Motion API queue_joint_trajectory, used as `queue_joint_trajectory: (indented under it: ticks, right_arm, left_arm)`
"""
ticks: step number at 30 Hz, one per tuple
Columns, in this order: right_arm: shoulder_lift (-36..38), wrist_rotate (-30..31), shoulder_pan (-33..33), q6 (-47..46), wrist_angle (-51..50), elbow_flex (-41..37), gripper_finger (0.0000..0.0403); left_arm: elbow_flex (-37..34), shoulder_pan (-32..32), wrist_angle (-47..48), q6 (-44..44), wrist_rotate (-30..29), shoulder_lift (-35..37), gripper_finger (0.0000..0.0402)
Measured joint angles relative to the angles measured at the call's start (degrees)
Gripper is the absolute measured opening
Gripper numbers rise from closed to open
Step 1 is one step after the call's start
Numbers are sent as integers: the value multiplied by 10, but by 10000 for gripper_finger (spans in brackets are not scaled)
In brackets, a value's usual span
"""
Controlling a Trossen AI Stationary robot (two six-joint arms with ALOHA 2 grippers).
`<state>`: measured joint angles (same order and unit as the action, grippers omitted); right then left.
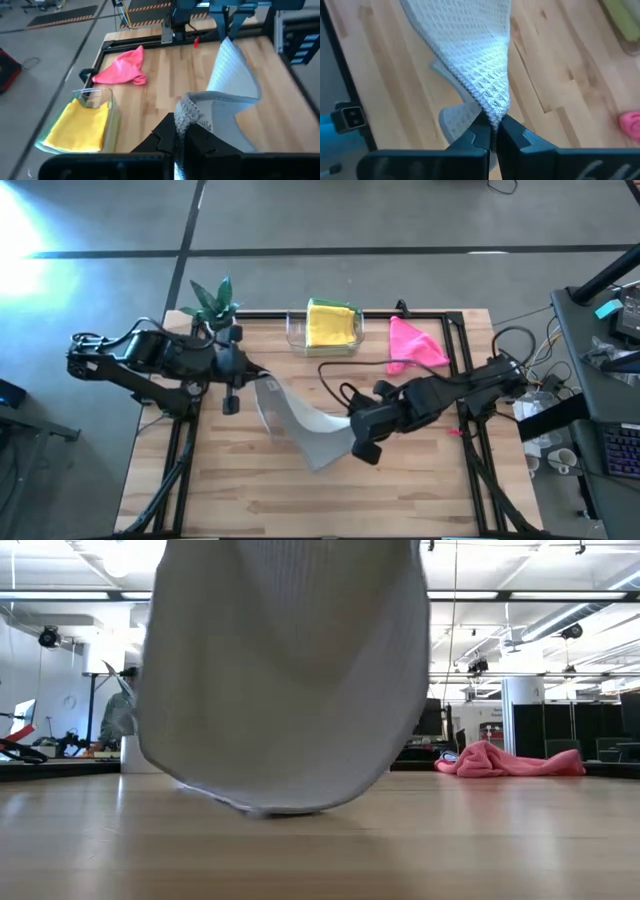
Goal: Fold microfiber towels
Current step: Fold the gray microfiber cloth
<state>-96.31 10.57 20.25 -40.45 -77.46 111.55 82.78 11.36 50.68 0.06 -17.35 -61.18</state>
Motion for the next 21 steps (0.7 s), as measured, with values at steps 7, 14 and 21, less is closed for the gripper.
queue_joint_trajectory:
  ticks: [7,14,21]
  right_arm:
    - [0,-10,5,5,-50,83,8]
    - [2,-65,29,6,-87,162,8]
    - [3,-113,72,5,-117,227,8]
  left_arm:
    - [0,0,18,-149,80,28,0]
    - [-1,1,61,-333,213,49,0]
    - [-1,6,53,-467,304,42,0]
